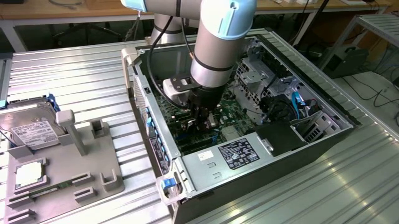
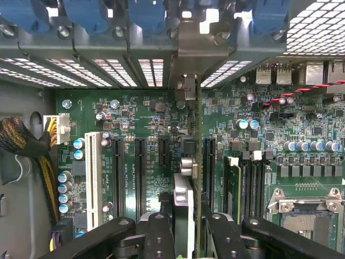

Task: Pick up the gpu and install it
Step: 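Insert the gpu into the slot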

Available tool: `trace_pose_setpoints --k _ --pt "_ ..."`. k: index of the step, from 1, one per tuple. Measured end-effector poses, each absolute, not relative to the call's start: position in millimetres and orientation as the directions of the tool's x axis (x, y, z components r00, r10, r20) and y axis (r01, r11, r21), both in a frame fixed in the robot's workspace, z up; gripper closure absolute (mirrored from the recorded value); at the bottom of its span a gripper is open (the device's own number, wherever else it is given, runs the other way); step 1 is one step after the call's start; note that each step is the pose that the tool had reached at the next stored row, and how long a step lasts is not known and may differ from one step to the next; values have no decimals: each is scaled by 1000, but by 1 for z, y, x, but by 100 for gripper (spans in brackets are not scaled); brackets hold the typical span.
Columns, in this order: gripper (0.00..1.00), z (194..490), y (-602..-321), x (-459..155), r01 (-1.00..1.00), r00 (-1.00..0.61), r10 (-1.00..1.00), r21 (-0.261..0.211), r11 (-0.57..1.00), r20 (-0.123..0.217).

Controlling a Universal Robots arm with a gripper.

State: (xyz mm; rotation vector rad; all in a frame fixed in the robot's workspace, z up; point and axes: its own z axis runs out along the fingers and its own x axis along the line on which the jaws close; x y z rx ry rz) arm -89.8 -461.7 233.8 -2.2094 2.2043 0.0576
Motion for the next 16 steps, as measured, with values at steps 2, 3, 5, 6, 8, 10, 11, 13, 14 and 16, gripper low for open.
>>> trace_pose_setpoints --k 2,3,5,6,8,10,11,13,14,16 --pt "72 234 -462 -90 -1000 2 -999 12 -3 -40" --pt "72 234 -462 -90 -1000 2 -999 12 -2 -41" --pt "71 235 -462 -90 -1000 2 -999 11 -2 -41" --pt "71 236 -462 -90 -1000 2 -999 10 -3 -41" --pt "64 240 -462 -90 -1000 2 -999 10 -3 -41" --pt "64 244 -462 -90 -1000 2 -999 9 -3 -40" --pt "64 247 -462 -90 -1000 2 -999 8 -3 -41" --pt "64 253 -462 -90 -1000 2 -999 7 -3 -40" --pt "64 258 -462 -90 -1000 2 -999 6 -3 -40" --pt "64 266 -462 -90 -1000 2 -999 5 -3 -40"
